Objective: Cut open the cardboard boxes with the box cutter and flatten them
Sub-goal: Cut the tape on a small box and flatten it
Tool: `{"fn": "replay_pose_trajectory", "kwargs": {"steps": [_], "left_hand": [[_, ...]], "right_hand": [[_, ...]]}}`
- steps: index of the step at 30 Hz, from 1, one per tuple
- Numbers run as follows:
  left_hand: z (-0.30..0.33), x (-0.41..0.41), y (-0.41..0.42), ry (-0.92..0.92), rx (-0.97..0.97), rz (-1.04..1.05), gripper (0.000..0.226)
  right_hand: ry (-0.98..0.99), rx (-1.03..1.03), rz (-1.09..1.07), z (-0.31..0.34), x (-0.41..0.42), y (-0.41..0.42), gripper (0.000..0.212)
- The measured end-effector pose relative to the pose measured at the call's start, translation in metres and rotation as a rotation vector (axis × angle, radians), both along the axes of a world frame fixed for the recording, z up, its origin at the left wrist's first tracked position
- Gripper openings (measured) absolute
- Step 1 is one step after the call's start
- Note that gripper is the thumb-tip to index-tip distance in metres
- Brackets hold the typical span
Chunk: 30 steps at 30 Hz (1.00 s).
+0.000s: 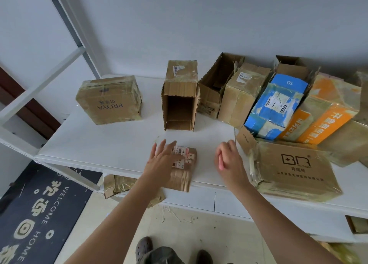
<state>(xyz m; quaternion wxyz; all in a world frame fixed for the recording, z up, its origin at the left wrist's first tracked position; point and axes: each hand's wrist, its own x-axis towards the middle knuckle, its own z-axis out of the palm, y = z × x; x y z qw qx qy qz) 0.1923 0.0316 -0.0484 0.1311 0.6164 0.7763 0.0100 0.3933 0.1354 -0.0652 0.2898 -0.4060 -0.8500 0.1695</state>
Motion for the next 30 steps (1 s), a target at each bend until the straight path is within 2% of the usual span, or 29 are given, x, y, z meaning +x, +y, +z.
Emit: {"fn": "replay_pose_trajectory", "kwargs": {"steps": [2,3,4,6,8,9,11,13,20,30], "left_hand": [[-0.001,-0.008,-0.002,-0.015,0.054,0.026,0.066],[-0.003,-0.009,-0.004,-0.058,0.073,0.062,0.066],[-0.005,-0.010,-0.006,-0.136,0.086,0.103,0.065],[-0.013,-0.011,-0.009,-0.346,0.126,0.196,0.054],[-0.017,-0.013,-0.010,-0.478,0.217,0.273,0.036],[-0.018,-0.014,-0.011,-0.510,0.260,0.309,0.038],[-0.022,-0.015,-0.012,-0.545,0.305,0.377,0.054],[-0.026,-0.015,-0.013,-0.524,0.319,0.391,0.061],[-0.028,-0.016,-0.013,-0.494,0.254,0.336,0.060],[-0.027,-0.018,-0.015,-0.477,0.219,0.281,0.061]], "right_hand": [[0.267,-0.038,-0.014,0.010,-0.005,-0.003,0.015],[0.340,-0.081,0.005,0.013,-0.007,-0.005,0.007],[0.372,-0.132,0.025,0.015,-0.009,-0.007,0.004],[0.400,-0.272,0.073,0.015,-0.011,-0.012,0.019],[0.472,-0.462,0.104,0.014,-0.012,-0.018,0.019],[0.491,-0.531,0.131,0.013,-0.014,-0.021,0.015],[0.453,-0.581,0.186,0.008,-0.019,-0.024,0.007],[0.434,-0.614,0.222,0.005,-0.027,-0.024,0.004],[0.264,-0.677,0.327,0.002,-0.040,-0.012,0.009],[0.170,-0.698,0.396,0.000,-0.039,-0.009,0.012]]}}
